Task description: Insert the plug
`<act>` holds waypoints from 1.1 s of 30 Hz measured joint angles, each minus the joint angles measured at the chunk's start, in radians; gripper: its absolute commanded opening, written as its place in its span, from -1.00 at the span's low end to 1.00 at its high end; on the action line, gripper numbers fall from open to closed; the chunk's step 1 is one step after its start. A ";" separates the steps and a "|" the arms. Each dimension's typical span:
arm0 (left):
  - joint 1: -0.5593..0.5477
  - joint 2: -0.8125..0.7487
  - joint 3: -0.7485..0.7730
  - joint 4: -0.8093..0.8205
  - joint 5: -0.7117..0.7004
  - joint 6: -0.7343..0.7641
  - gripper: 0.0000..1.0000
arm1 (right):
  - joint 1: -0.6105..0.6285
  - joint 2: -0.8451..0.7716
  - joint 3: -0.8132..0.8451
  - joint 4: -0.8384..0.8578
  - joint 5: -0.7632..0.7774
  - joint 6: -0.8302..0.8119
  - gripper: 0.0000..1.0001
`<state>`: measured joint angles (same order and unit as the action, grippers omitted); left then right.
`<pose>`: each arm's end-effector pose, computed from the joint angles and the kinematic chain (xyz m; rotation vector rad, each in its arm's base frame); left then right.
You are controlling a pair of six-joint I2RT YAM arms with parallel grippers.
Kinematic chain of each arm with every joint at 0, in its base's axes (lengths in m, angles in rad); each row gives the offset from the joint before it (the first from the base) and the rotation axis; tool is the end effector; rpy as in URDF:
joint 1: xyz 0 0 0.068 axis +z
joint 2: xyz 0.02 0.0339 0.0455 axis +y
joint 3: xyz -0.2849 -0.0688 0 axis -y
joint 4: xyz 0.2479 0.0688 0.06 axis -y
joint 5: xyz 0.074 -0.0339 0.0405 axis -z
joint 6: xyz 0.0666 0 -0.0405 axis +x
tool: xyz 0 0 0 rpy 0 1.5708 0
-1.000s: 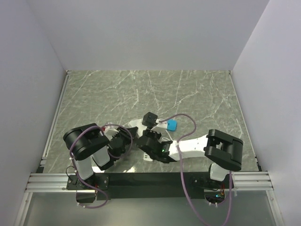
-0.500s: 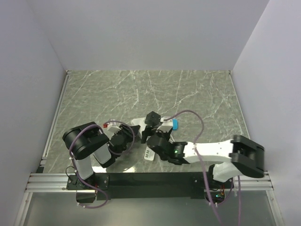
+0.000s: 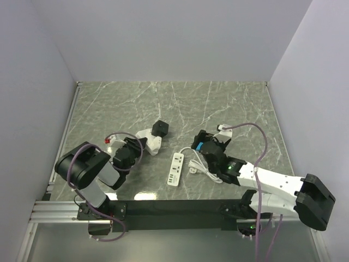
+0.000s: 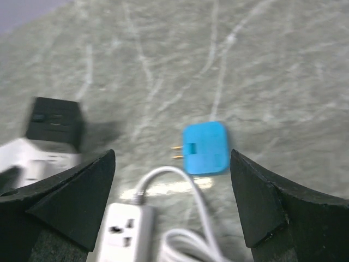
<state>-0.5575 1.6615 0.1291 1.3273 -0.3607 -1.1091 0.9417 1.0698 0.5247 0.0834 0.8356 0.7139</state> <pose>0.2235 -0.1117 0.1241 -0.7593 1.6864 -0.8771 0.1767 0.1589 0.2333 0.2898 1.8615 0.2830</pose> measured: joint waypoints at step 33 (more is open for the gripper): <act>0.203 -0.299 0.088 -0.464 0.127 0.177 0.99 | -0.194 0.435 0.038 0.125 -0.270 -0.191 0.80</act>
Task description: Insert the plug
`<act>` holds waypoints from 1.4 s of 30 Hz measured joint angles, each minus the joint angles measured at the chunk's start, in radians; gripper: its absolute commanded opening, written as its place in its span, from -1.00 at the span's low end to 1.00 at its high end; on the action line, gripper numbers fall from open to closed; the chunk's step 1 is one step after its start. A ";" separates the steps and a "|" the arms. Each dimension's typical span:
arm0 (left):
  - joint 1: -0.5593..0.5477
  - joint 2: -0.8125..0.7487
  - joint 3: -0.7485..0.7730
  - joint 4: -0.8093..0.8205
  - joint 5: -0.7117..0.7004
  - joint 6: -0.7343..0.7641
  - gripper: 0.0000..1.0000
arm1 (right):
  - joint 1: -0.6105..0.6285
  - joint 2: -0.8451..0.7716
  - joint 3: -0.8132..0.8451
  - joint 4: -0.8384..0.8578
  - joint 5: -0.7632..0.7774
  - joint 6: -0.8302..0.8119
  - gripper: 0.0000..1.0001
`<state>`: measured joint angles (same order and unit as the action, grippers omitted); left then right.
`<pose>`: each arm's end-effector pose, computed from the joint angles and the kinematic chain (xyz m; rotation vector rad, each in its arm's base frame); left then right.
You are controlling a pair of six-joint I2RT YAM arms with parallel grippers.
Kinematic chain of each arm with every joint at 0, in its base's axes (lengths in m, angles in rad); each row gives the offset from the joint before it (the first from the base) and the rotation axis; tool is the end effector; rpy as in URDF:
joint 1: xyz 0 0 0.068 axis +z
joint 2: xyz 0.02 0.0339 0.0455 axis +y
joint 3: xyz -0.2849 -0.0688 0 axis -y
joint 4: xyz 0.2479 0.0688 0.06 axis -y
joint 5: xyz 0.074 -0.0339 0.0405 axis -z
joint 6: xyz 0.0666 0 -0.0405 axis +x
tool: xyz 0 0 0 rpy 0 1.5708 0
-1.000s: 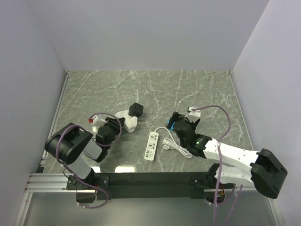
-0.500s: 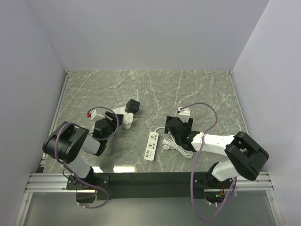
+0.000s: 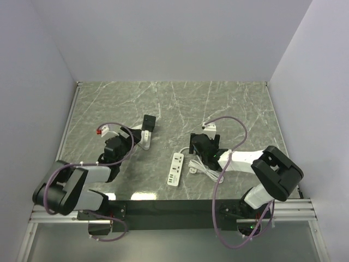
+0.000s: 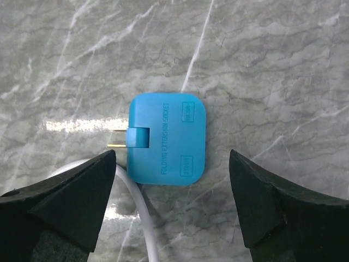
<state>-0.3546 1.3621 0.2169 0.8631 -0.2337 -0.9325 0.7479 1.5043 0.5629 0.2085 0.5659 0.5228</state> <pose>0.2410 -0.0728 0.1526 -0.6994 1.7670 -0.6757 0.2386 0.1726 0.1456 0.0352 2.1714 0.0652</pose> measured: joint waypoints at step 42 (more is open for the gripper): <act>-0.196 -0.303 0.121 -0.269 0.509 0.136 0.99 | 0.247 -0.431 -0.077 0.033 -0.019 -0.158 -1.00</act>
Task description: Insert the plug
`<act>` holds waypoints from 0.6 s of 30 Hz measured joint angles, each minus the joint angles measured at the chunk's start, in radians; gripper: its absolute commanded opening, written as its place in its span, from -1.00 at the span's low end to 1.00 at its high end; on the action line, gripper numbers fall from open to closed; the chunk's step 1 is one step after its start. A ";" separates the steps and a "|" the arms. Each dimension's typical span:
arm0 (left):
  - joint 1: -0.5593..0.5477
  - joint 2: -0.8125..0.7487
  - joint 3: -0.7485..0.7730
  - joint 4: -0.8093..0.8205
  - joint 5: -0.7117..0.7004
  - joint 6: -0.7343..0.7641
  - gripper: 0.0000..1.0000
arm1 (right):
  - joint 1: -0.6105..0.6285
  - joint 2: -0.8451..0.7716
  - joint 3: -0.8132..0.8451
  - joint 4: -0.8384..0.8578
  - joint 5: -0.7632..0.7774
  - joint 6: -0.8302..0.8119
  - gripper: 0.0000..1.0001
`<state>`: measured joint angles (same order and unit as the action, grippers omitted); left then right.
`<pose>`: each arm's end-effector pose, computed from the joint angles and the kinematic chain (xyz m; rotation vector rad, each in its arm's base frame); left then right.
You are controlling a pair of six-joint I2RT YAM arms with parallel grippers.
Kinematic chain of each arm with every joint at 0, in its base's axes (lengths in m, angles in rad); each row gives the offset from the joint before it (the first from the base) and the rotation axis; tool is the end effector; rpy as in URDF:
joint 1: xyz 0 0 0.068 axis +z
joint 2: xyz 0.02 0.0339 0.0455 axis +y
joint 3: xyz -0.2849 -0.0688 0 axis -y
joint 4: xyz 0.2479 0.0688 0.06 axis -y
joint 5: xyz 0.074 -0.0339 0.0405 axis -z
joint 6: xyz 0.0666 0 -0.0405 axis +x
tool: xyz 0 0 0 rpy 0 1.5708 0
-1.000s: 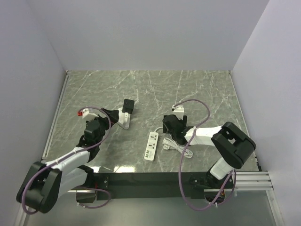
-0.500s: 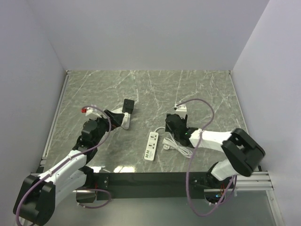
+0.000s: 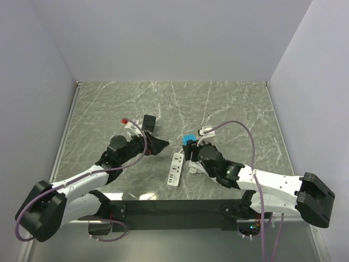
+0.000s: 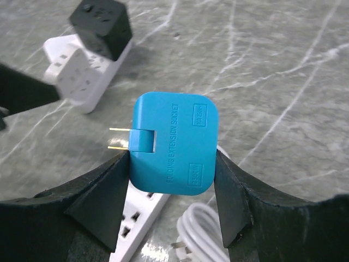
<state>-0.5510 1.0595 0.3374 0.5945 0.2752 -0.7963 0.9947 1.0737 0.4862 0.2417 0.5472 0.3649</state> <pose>0.1978 -0.1428 0.2256 -0.0026 1.8547 -1.2099 0.1635 0.1881 0.2321 -0.2261 1.8715 0.4133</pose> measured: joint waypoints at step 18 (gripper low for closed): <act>-0.173 0.239 0.098 0.151 0.007 -0.014 0.80 | 0.099 -0.017 -0.024 0.087 -0.079 -0.079 -1.00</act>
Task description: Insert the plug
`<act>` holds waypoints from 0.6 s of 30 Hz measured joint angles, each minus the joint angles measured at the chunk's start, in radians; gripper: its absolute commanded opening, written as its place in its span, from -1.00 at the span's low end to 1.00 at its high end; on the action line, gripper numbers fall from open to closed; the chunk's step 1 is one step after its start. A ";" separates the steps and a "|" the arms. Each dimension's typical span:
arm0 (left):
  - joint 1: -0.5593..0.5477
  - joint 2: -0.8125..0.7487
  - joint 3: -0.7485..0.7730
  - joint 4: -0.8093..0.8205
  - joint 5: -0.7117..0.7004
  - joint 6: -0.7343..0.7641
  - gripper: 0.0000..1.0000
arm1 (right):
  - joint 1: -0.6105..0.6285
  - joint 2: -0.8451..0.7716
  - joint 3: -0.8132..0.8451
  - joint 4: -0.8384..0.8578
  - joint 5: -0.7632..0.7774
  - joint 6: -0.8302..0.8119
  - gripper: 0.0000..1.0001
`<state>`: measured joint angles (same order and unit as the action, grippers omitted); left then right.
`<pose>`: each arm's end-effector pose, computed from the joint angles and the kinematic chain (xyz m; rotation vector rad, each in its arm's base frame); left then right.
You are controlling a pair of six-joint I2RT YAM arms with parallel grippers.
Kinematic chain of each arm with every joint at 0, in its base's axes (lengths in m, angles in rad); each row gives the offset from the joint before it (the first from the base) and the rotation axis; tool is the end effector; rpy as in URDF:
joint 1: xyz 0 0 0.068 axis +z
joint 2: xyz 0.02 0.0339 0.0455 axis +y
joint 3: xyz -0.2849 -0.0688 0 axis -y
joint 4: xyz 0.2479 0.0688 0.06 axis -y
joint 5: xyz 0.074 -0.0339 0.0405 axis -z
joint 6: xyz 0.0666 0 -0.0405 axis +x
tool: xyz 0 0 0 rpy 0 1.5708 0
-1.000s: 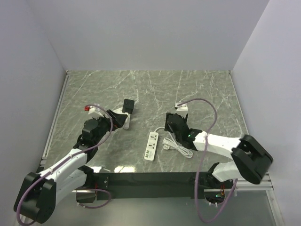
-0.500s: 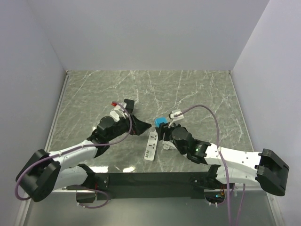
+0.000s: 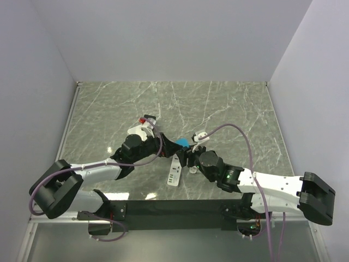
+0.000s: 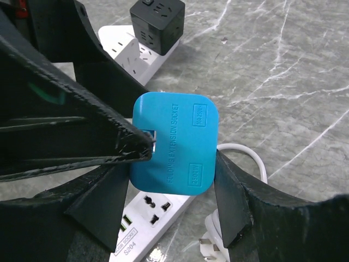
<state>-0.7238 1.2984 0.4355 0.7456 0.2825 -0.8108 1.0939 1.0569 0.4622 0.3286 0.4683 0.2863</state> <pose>0.2029 -0.2041 0.2224 0.1550 1.8799 -1.3465 0.1404 0.2062 0.2373 -0.4084 1.7963 0.5480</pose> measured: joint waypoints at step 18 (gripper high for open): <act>-0.016 0.082 0.021 0.088 0.051 -0.049 -0.20 | 0.002 0.011 -0.009 -0.003 0.055 0.006 -1.00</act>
<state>-0.7399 1.3808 0.4568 0.8333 0.3336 -0.8597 1.0954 1.0676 0.4534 0.3260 0.5232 0.2928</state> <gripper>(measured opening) 0.432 0.655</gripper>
